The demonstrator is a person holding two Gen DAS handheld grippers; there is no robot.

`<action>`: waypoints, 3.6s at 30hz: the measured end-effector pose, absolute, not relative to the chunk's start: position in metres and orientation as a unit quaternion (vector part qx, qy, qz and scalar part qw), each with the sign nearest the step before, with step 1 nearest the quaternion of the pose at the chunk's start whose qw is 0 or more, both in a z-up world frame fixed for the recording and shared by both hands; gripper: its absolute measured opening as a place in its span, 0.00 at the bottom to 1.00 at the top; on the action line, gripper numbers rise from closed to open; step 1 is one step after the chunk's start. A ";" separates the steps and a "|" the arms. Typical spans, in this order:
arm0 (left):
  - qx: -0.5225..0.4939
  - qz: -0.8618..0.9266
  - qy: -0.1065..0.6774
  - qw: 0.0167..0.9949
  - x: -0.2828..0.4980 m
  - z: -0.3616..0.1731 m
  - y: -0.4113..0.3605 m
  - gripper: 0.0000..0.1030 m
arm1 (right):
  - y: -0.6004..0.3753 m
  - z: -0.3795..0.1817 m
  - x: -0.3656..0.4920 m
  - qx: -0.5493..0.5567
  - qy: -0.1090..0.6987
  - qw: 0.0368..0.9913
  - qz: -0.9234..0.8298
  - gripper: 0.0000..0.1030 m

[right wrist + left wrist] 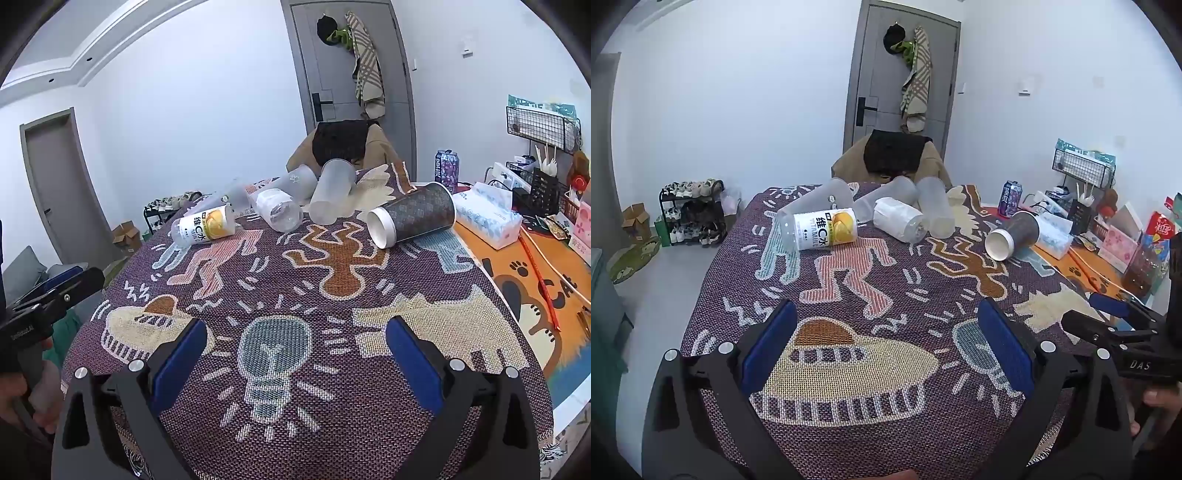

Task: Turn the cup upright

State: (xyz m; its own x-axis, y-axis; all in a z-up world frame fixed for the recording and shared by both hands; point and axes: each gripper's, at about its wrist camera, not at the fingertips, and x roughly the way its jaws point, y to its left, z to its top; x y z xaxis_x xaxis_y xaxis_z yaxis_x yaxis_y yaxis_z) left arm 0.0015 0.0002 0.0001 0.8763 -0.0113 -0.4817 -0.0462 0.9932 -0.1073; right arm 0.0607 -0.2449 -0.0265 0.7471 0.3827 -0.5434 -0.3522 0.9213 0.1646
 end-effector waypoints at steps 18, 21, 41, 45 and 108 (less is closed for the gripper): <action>-0.054 0.013 0.247 0.967 0.001 -0.001 0.000 0.94 | -0.244 -0.024 0.062 0.027 0.295 0.934 0.199 0.93; -0.052 0.014 0.246 0.968 0.001 0.000 0.001 0.94 | -0.244 -0.024 0.062 0.027 0.295 0.934 0.199 0.93; -0.052 0.010 0.248 0.967 0.000 -0.001 0.001 0.94 | -0.244 -0.026 0.065 0.034 0.300 0.933 0.195 0.93; -0.053 0.006 0.248 0.967 0.002 -0.001 0.002 0.94 | -0.247 -0.026 0.064 0.037 0.301 0.934 0.192 0.93; -0.047 -0.002 0.298 0.953 0.159 0.008 -0.026 0.94 | -0.371 -0.069 0.292 0.403 0.366 0.832 0.108 0.92</action>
